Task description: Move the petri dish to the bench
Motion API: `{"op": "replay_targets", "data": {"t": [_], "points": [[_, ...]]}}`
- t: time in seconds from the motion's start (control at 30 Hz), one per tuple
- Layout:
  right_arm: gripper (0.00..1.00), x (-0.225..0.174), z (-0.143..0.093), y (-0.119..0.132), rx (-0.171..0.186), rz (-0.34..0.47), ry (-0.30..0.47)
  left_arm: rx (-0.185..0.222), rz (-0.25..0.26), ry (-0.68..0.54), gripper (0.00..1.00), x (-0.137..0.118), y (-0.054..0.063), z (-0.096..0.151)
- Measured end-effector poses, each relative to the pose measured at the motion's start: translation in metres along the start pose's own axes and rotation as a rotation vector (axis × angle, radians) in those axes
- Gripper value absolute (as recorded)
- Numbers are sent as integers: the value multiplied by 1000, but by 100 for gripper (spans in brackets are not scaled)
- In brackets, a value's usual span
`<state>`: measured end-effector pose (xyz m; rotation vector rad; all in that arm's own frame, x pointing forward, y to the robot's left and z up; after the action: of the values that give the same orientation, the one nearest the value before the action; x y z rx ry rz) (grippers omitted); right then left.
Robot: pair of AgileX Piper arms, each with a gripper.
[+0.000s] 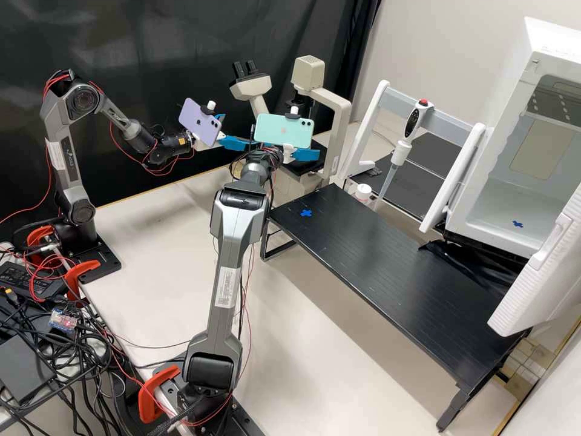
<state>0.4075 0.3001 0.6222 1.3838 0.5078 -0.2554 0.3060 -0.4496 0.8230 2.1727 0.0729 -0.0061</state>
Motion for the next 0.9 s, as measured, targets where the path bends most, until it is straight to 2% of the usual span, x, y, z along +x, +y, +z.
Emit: {"op": "replay_targets", "data": {"t": [0.2, 0.23, 0.47, 0.9], "points": [[100, 1, -4, 1, 24, -19, -9, 0, 0, 0, 100, 0, 0, 0], [0, 1, -4, 1, 25, -19, -9, 0, 0, 0, 100, 0, 0, 0], [0, -1, -10, -5, 54, -38, -7, 0, 0, 0, 100, 0, 0, 0], [0, -4, -20, -9, 36, -34, 3, -1, 0, 1, 100, 0, 0, 0]]}}
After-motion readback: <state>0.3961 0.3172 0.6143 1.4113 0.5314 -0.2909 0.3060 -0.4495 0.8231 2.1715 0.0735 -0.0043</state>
